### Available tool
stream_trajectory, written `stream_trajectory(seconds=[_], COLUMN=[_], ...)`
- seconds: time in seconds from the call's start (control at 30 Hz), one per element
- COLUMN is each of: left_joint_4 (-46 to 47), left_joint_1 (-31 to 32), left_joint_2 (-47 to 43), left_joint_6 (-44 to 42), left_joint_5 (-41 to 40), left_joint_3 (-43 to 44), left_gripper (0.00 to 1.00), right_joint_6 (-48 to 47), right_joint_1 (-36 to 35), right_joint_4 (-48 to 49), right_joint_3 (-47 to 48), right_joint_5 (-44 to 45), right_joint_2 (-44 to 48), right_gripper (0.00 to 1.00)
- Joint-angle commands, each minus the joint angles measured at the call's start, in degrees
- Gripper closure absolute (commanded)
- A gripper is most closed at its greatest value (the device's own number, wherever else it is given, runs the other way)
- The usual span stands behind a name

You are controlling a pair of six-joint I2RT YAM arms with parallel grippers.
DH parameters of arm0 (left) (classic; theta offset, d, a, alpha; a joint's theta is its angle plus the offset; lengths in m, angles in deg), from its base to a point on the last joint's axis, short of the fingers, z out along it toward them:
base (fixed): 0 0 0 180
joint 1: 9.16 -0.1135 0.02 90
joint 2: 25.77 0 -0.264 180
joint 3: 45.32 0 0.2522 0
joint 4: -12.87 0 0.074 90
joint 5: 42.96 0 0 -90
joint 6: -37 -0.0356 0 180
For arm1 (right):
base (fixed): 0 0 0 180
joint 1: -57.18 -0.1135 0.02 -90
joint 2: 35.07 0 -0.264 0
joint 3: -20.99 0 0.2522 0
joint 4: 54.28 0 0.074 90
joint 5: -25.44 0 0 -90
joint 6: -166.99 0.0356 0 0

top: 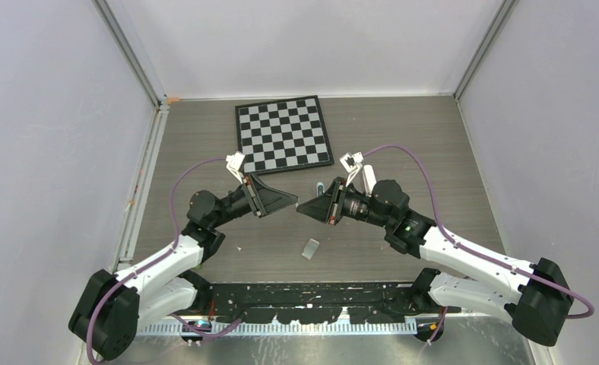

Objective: Load the staples into the stapler

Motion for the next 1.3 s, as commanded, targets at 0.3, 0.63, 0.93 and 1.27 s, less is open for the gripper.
stream_trajectory(seconds=[0.3,0.63,0.93,1.27], left_joint_4=[4.8,5.1,4.7,-16.7], left_joint_1=[0.3,0.3,0.3,0.4], left_joint_2=[0.5,0.2,0.2,-5.2], left_joint_6=[-0.4,-0.1,-0.2,-10.8], left_joint_5=[-0.5,-0.3,-1.6,-4.8], left_joint_3=[-0.5,-0.5,-1.1,1.9], left_gripper=[0.63,0.74,0.81,0.82], right_joint_6=[0.7,1.2,1.4,-1.5], right_joint_1=[0.1,0.1,0.1,0.1], right_joint_4=[3.9,4.1,3.7,-6.5], right_joint_3=[0.7,0.4,-0.3,-3.8], right_joint_5=[-1.1,-0.7,0.0,6.0], right_joint_2=[-0.6,-0.7,0.0,8.8], right_gripper=[0.78,0.78,0.69,0.51])
